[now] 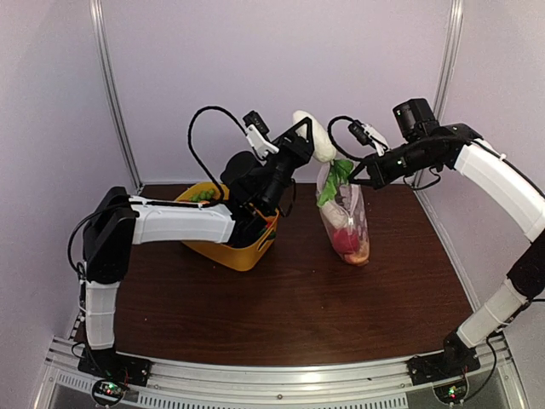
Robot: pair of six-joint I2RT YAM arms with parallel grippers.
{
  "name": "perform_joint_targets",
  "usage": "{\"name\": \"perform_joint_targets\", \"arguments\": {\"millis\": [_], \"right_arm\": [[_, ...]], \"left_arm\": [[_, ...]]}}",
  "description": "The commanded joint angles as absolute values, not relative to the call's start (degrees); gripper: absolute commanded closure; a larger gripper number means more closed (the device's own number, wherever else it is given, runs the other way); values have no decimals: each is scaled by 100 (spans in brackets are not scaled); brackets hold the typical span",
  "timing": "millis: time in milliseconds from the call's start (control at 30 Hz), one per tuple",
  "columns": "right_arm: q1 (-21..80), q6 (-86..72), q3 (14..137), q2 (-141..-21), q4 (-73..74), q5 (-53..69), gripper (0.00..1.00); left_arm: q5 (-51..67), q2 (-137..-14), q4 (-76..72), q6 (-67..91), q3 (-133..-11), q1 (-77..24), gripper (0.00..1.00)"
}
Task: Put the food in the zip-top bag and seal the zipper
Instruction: Place the fake vegetable in the zipper food storage bag.
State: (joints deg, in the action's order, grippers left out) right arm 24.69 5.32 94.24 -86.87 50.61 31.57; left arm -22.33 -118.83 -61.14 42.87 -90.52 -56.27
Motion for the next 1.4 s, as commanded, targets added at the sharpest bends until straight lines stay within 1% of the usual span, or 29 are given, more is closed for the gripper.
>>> {"name": "perform_joint_targets", "arguments": {"millis": [0,200,433,500,533,600,700,800,900,1033,1200,1300,1367], "right_arm": [[2500,377,9493,-8464,4801,3354,100],[2494,334,9518,-8261,4650,3290,100],[2494,330,9490,-8159,4531,3342,100],[2496,334,9492,-8159,4526,3327,100],[2492,334,9494,-8176,4518,3318,100],[2492,334,9505,-8191,4518,3297,100],[2466,356,9527,-8199,4516,3245,100],[2418,364,9509,-8200,4510,3179,100],[2378,360,9445,-8187,4473,3165,100],[2326,360,9441,-8176,4444,3167,100],[2254,374,9463,-8194,4467,3152,100],[2201,570,9602,-8094,4535,2968,100],[2197,665,9499,-8079,4381,2524,100]], "left_arm": [[-2777,-12145,-5741,4589,-9470,-5841,100],[-3576,-12156,-5195,4273,-9471,-6112,100],[-3499,-12252,-4842,4131,-9454,-6162,100],[-3369,-12282,-4717,4024,-9510,-6187,88],[-3322,-12282,-4667,3966,-9524,-6203,80],[-3223,-12256,-4620,3853,-9523,-6220,67],[-3083,-12153,-4554,3774,-9512,-6223,45],[-2757,-11990,-4723,3388,-9515,-6223,30],[-2115,-11775,-4626,2853,-9690,-6222,18],[-1895,-11381,-3929,2409,-9902,-6215,12],[-2164,-10533,-3938,1952,-8953,-6207,9],[-2583,-9970,-3280,1848,-8518,-6160,9],[-2905,-9621,-2480,1876,-8364,-6086,9]]}}
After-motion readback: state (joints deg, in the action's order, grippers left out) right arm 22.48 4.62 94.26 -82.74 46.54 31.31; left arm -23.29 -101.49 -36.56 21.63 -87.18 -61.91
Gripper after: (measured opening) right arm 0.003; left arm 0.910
